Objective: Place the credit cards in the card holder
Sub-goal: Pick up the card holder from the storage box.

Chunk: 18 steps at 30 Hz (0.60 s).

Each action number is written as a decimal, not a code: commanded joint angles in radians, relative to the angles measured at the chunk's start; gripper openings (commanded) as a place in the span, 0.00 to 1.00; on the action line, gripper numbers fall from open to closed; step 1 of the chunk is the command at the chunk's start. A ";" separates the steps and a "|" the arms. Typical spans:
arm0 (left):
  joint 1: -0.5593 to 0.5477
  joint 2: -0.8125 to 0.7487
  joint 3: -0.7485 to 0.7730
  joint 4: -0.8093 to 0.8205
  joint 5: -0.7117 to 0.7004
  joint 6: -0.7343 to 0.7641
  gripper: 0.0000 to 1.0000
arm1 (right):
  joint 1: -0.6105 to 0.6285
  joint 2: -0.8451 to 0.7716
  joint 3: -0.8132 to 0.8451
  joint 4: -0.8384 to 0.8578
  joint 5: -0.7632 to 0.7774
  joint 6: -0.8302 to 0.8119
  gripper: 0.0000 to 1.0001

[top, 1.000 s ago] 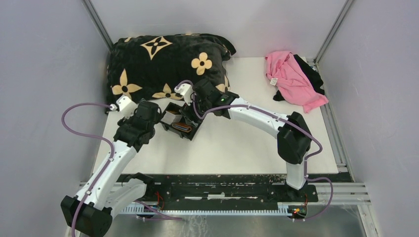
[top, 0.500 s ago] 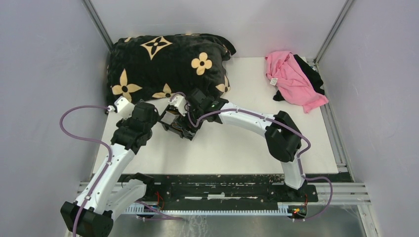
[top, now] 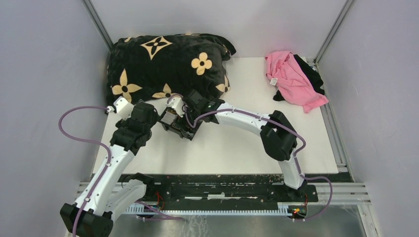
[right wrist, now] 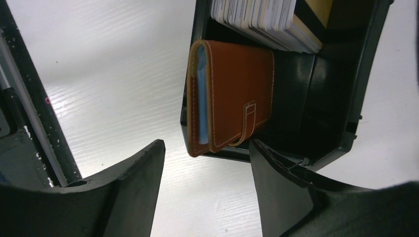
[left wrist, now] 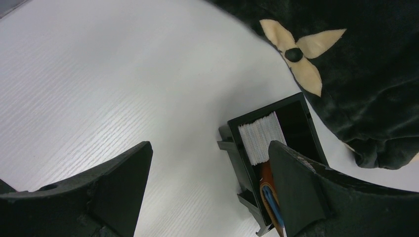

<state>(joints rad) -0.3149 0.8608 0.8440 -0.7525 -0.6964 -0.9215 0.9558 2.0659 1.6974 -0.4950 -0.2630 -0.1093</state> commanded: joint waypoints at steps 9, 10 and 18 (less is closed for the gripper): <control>0.004 -0.001 0.016 0.033 -0.035 0.062 0.95 | 0.003 0.066 0.107 0.004 0.058 -0.051 0.70; 0.004 0.000 0.015 0.033 -0.036 0.062 0.95 | 0.004 0.070 0.107 0.005 0.061 -0.053 0.70; -0.002 0.010 0.015 0.037 -0.047 0.068 0.95 | 0.003 0.083 0.112 0.021 0.100 -0.069 0.67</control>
<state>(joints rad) -0.3153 0.8684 0.8440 -0.7513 -0.7052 -0.9024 0.9558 2.1284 1.7630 -0.4961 -0.2043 -0.1493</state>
